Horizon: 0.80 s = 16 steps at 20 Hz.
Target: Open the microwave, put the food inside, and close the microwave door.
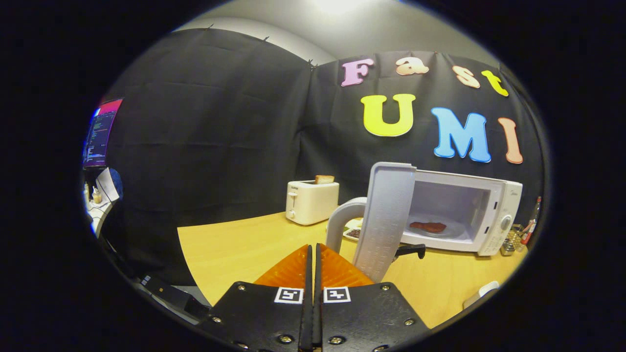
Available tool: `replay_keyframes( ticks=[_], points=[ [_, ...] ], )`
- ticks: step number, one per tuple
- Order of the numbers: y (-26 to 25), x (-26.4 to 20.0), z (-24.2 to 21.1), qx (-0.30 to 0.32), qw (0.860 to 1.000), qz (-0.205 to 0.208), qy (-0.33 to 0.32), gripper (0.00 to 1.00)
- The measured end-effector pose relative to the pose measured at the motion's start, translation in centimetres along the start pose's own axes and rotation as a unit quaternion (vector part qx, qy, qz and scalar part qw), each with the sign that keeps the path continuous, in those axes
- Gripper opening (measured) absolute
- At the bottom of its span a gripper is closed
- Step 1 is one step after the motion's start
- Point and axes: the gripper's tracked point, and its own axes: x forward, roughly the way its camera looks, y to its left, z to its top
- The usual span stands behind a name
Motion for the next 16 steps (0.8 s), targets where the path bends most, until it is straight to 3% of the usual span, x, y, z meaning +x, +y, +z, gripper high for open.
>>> replay_keyframes(
  ticks=[8,16],
  points=[
    [-13.7,-1.7,-1.3,-0.048,0.988,-0.145,0.003,0.01],
    [-25.5,3.1,-1.9,0.029,0.975,-0.220,0.034,0.01]
  ],
)
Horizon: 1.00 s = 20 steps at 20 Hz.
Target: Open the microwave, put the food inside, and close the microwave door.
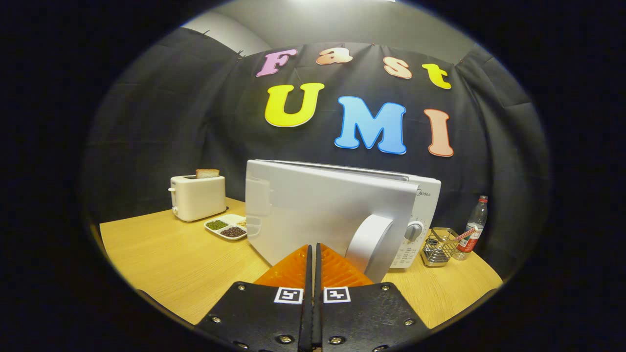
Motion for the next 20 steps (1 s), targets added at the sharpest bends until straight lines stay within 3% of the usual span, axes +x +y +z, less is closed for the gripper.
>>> replay_keyframes(
  ticks=[7,13,16,20],
  points=[
    [-4.3,7.0,0.0,-0.003,0.998,-0.070,0.000,0.01],
    [-6.8,12.1,0.4,-0.003,0.995,-0.104,0.002,0.01],
    [-6.4,11.6,0.2,-0.038,0.993,-0.114,0.001,0.02],
    [-4.7,8.9,1.7,-0.029,0.996,-0.084,-0.002,0.01]
  ],
)
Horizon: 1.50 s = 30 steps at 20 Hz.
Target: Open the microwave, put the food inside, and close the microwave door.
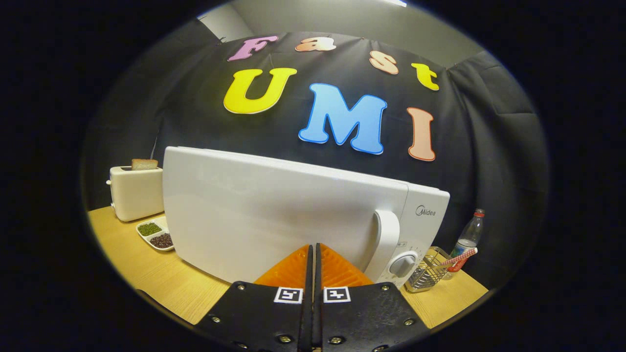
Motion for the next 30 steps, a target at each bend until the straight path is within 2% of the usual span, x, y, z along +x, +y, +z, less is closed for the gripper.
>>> replay_keyframes(
  ticks=[3,6,10,15,19,22,25,27,30],
  points=[
    [0.4,-4.2,2.7,-0.012,0.999,0.024,-0.025,0.01],
    [0.5,-8.9,4.8,0.018,0.998,0.055,-0.040,0.01],
    [-1.1,-14.5,8.1,0.030,0.994,0.064,-0.078,0.01],
    [-2.7,-22.3,10.3,0.039,0.991,0.087,-0.094,0.01],
    [-6.5,-27.3,10.9,0.064,0.990,0.082,-0.092,0.01],
    [-8.7,-31.3,12.3,0.070,0.988,0.098,-0.100,0.01],
    [-11.5,-34.5,11.8,0.095,0.985,0.086,-0.113,0.01],
    [-12.6,-35.3,10.8,0.082,0.988,0.071,-0.109,0.02],
    [-12.3,-35.6,10.7,0.079,0.987,0.076,-0.115,0.02]
  ],
)
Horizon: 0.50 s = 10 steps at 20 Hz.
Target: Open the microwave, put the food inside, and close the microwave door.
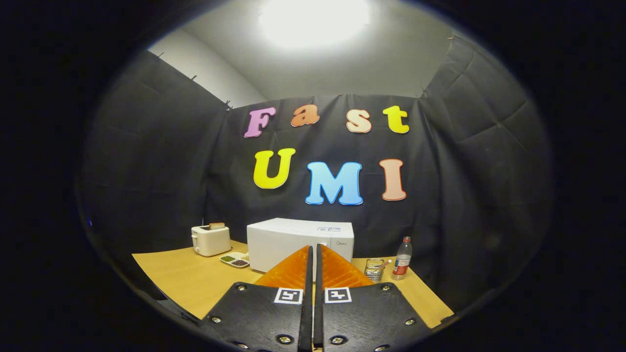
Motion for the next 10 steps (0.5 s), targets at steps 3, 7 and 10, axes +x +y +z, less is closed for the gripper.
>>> replay_keyframes(
  ticks=[3,7,10],
  points=[
    [0.0,0.6,-0.5,0.008,1.000,0.000,0.003,0.04],
    [-1.0,0.7,-1.3,-0.019,0.999,-0.038,0.015,0.75],
    [-1.3,0.9,-1.2,-0.051,0.997,-0.064,0.009,0.97]
  ],
)
